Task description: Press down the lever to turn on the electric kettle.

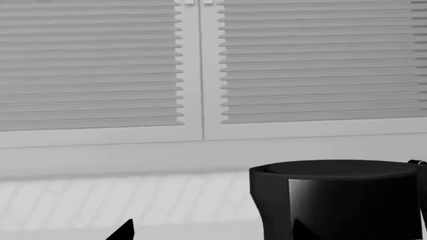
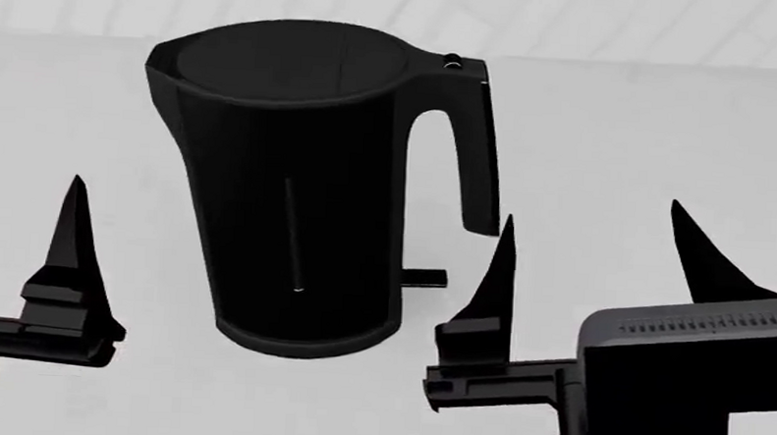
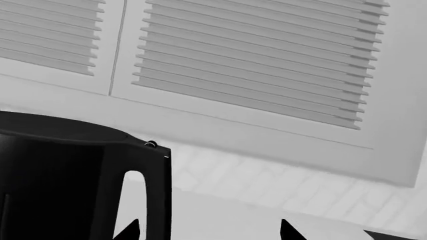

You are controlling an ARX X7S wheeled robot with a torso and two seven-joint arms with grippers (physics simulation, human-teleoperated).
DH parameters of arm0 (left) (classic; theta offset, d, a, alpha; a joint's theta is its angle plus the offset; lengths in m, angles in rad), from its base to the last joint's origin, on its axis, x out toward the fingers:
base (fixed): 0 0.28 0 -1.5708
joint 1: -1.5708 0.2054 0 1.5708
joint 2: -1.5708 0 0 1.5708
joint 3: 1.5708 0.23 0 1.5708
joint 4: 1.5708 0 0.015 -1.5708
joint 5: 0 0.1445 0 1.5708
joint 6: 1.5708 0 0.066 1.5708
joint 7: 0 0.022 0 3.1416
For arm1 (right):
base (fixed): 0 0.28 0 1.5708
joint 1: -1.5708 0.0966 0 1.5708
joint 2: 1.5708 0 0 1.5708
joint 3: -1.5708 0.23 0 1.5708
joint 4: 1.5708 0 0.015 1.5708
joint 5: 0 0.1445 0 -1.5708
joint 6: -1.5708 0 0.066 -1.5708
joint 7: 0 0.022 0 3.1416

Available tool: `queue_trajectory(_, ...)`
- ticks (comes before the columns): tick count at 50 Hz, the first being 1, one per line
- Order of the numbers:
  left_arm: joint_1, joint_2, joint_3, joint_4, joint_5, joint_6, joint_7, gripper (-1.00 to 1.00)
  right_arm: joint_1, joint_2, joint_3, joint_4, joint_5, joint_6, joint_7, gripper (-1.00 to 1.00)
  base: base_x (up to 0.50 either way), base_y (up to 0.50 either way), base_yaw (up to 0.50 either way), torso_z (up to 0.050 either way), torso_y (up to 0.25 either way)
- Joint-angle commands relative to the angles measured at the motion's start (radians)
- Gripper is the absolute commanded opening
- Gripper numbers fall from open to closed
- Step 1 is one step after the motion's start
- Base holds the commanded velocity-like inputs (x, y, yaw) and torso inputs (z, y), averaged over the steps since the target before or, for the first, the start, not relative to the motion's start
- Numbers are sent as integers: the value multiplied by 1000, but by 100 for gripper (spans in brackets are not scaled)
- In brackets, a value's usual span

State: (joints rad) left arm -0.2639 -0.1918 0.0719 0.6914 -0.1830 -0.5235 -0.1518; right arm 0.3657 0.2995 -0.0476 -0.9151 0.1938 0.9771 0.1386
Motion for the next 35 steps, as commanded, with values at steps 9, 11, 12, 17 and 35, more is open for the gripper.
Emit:
queue_trajectory(9, -4, -9, 11, -10, -12, 10, -8, 100, -13, 7, 4, 1, 7, -10, 7, 100, 243, 106, 0, 0, 0)
queue_trajectory(11, 0, -10, 12, -11, -12, 14, -9, 100, -22, 6, 1, 5, 5, -18, 9, 100, 88, 0, 0, 0, 0)
queue_trajectory(12, 2, -10, 13, -8, -13, 13, -10, 100, -23, 6, 1, 4, 6, -18, 10, 100, 43, 0, 0, 0, 0)
queue_trajectory(17, 3, -12, 12, -8, -17, 16, -13, 100, -21, 8, -6, 7, 4, -18, 15, 100, 36, 0, 0, 0, 0)
queue_trajectory(35, -6, -15, 7, -23, -42, 12, -22, 100, -53, 6, 1, 21, 13, -29, 24, 100, 41, 0, 0, 0, 1)
